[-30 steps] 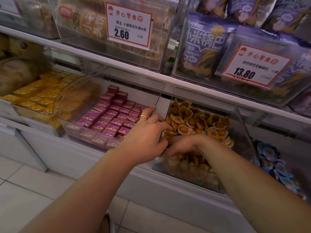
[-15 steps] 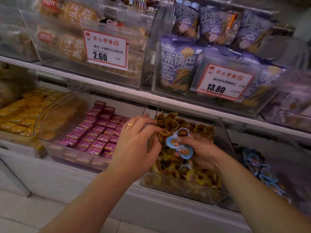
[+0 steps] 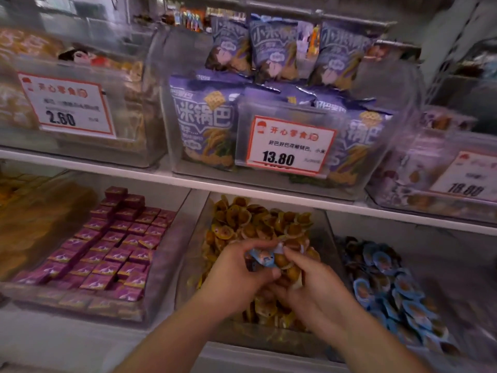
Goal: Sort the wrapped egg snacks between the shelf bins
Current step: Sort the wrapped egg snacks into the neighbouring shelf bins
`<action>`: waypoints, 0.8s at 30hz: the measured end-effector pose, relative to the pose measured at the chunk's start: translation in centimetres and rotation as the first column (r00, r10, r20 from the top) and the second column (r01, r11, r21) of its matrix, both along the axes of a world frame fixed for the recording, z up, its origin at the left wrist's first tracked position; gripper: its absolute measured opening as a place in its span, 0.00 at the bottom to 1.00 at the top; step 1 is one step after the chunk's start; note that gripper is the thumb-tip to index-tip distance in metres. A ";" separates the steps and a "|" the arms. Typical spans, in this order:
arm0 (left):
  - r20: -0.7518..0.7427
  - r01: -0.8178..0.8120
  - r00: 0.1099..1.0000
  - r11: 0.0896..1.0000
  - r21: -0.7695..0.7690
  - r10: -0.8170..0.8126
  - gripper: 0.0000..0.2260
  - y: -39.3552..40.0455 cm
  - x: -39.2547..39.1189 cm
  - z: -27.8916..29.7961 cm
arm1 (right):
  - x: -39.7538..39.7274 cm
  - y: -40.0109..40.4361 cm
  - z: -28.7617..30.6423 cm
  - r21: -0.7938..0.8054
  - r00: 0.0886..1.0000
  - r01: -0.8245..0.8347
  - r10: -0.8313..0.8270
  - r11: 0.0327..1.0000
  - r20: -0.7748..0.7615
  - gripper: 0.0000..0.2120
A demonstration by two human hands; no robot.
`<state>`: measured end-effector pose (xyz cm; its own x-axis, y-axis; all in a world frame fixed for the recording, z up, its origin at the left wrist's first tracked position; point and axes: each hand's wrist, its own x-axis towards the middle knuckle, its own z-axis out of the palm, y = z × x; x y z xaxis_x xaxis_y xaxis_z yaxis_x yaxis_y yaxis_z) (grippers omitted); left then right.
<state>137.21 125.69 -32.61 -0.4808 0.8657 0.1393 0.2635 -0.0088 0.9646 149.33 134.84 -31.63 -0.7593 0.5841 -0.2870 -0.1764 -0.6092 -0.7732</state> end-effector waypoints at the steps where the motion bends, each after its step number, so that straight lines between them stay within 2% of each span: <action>1: 0.055 -0.029 0.998 1.000 0.007 0.028 0.16 0.1 0.0 0.1 | 0.0 0.1 0.0 0.081 1.000 0.013 -0.015 0.997 0.025 0.11; 2: 0.108 -0.067 0.992 0.998 0.000 0.067 0.14 0.2 0.0 0.3 | 0.0 0.3 0.0 0.216 0.994 0.030 -0.052 0.976 0.097 0.09; 4: 0.247 -0.152 0.957 0.988 -0.009 0.149 0.11 0.1 -0.3 0.5 | 0.0 0.7 0.6 0.522 0.951 0.021 -0.179 0.852 0.254 0.08; 6: 0.357 -0.222 0.910 0.975 -0.004 0.209 0.10 -0.1 -1.4 0.8 | 0.2 1.3 1.2 0.696 0.913 0.048 -0.315 0.716 0.261 0.10; 7: 0.405 -0.240 0.888 0.971 0.003 0.218 0.11 -0.3 -2.0 1.0 | 0.4 1.6 1.2 0.705 0.909 0.074 -0.338 0.705 0.243 0.12; 8: 0.440 -0.246 0.872 0.969 0.010 0.217 0.13 -0.5 -2.6 1.0 | 0.6 1.8 0.9 0.662 0.921 0.106 -0.324 0.742 0.216 0.12; 11: 0.423 -0.225 0.882 0.974 -0.006 0.207 0.15 -0.5 -2.8 0.8 | 0.5 1.6 0.8 0.296 0.983 0.141 -0.169 0.945 0.069 0.11; 13: 0.296 -0.246 0.924 0.969 -0.020 0.241 0.14 -0.1 -2.6 0.3 | 0.2 1.6 1.1 0.166 0.991 0.132 -0.134 0.977 0.002 0.10; 14: 0.171 -0.264 0.949 0.964 -0.019 0.263 0.12 0.0 -2.7 0.0 | 0.1 1.8 1.2 0.184 0.990 0.135 -0.139 0.974 0.012 0.08; 15: -0.014 -0.271 0.963 0.962 -0.018 0.271 0.10 0.0 -2.8 -0.2 | 0.1 1.9 1.1 0.281 0.987 0.126 -0.148 0.952 0.057 0.06; 16: -0.244 -0.255 0.940 0.966 -0.042 0.237 0.08 0.0 -3.1 -0.5 | 0.0 2.0 1.0 0.449 0.980 0.079 -0.153 0.890 0.131 0.04; 17: -0.466 -0.224 0.872 0.968 -0.110 0.149 0.08 -0.1 -3.3 -0.8 | 0.0 2.1 0.9 0.624 0.962 -0.004 -0.168 0.782 0.216 0.04; 18: -0.623 -0.194 0.781 0.960 -0.201 0.027 0.09 -0.3 -3.3 -1.2 | 0.0 2.0 0.6 0.755 0.937 -0.098 -0.195 0.648 0.289 0.04; 19: -0.696 -0.168 0.713 0.941 -0.295 -0.091 0.13 -0.5 -3.2 -1.6 | 0.0 1.9 0.2 0.833 0.911 -0.179 -0.231 0.523 0.340 0.04; 21: -0.710 -0.133 0.661 0.893 -0.429 -0.243 0.21 -0.6 -3.1 -1.9 | 0.1 1.9 -0.4 0.897 0.875 -0.232 -0.322 0.376 0.361 0.04; 23: -0.704 -0.102 0.627 0.861 -0.498 -0.333 0.25 -0.4 -3.2 -1.9 | 0.1 2.2 -0.3 0.938 0.849 -0.173 -0.438 0.299 0.296 0.03; 24: -0.712 -0.092 0.610 0.861 -0.501 -0.349 0.25 -0.3 -3.2 -1.7 | 0.1 2.4 0.1 0.948 0.841 -0.130 -0.475 0.290 0.261 0.03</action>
<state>133.96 125.38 -34.31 -0.2632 0.9645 -0.0229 0.9209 0.2583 0.2920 149.38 137.28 -31.57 -0.5631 0.7686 0.3035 0.3375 0.5491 -0.7645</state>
